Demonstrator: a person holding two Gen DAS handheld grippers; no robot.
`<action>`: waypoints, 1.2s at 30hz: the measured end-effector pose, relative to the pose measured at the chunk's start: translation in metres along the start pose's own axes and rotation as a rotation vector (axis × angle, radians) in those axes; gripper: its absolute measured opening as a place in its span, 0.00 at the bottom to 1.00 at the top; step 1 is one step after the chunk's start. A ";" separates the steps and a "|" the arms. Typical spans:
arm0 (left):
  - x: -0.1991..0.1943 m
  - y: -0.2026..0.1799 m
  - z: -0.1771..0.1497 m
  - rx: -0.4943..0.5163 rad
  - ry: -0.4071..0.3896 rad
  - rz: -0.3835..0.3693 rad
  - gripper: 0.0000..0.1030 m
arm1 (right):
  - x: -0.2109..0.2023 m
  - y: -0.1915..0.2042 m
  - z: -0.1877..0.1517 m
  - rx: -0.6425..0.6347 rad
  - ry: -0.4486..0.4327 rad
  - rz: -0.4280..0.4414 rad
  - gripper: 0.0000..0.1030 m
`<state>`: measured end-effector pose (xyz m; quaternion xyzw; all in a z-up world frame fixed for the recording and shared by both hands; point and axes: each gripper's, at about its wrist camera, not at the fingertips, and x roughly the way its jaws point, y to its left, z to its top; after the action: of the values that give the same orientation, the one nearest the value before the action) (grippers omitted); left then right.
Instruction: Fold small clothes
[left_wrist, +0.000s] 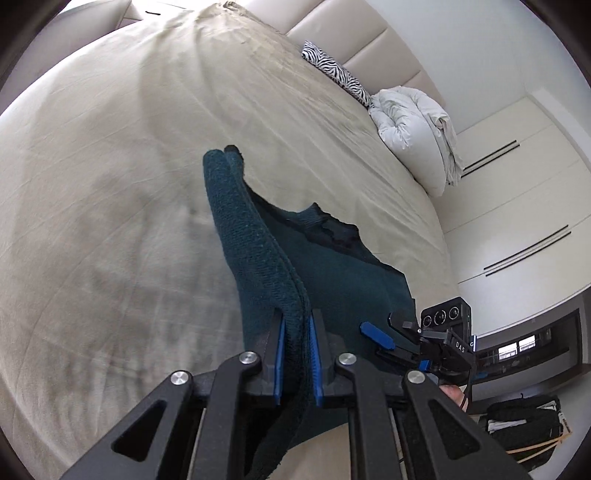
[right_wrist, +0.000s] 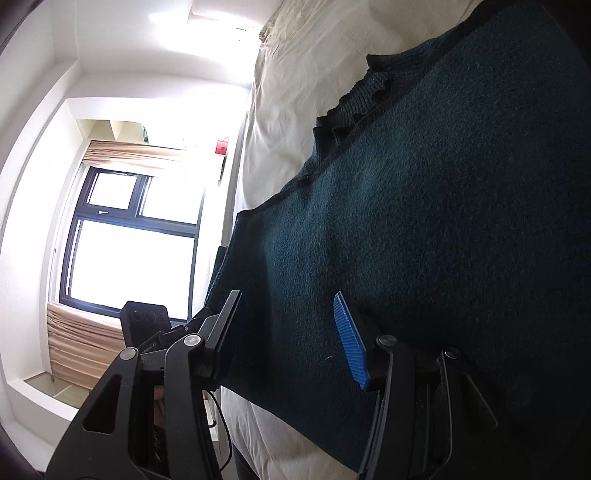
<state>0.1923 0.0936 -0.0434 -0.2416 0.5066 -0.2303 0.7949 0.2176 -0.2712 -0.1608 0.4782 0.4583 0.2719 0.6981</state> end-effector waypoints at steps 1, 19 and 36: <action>0.007 -0.018 0.001 0.031 0.009 0.005 0.12 | -0.007 -0.002 0.002 0.004 -0.006 0.016 0.47; 0.102 -0.114 -0.070 0.216 0.095 -0.048 0.10 | -0.076 -0.052 0.032 0.131 -0.040 0.056 0.52; 0.061 -0.045 -0.075 0.238 -0.058 0.087 0.24 | 0.006 -0.013 0.038 0.138 0.148 -0.075 0.52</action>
<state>0.1417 0.0098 -0.0857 -0.1299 0.4625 -0.2472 0.8415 0.2539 -0.2876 -0.1705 0.4862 0.5438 0.2482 0.6374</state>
